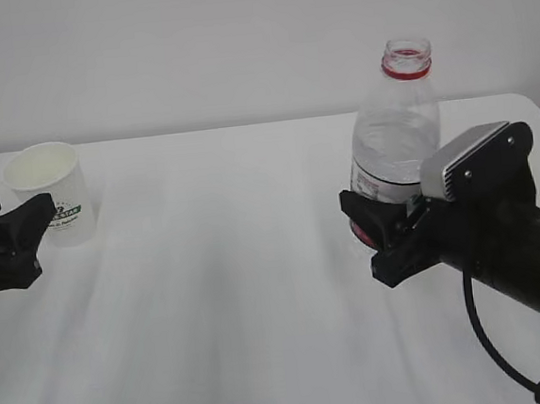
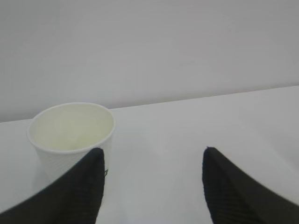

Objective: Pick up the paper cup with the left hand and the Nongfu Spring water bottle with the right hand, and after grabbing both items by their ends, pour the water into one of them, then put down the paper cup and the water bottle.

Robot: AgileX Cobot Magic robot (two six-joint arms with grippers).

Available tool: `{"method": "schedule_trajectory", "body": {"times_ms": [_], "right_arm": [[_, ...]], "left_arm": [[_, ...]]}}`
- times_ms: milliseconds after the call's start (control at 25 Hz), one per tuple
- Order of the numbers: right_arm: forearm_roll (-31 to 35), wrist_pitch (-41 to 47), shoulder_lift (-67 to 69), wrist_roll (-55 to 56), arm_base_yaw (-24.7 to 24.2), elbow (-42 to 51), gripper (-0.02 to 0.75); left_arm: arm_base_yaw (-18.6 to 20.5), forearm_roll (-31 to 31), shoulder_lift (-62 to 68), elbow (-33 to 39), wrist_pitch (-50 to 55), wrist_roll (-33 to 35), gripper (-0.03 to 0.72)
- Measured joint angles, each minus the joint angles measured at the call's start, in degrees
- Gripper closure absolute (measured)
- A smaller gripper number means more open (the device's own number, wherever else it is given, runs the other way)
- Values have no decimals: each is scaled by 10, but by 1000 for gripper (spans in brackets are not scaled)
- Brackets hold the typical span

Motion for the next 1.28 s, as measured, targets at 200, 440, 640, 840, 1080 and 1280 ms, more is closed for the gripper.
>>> {"method": "schedule_trajectory", "body": {"times_ms": [200,440,640,840,1080,1280], "right_arm": [[0,39,-46,3,0,9,271],[-2,93,-109,5,0,11,271],[-3,139,-139,5,0,12,271],[-4,149,-142,6,0,12,272],[-4,159,-142,6,0,12,272],[-4,160,-142,4,0,12,272]], "left_arm": [[0,0,0,0,-4,0,218],[0,-1,0,0,-17,0,218],[0,-32,0,0,-21,0,209],[0,-84,7,0,-22,0,83],[0,-98,72,0,-23,0,19],[0,-110,142,-20,-23,0,17]]}}
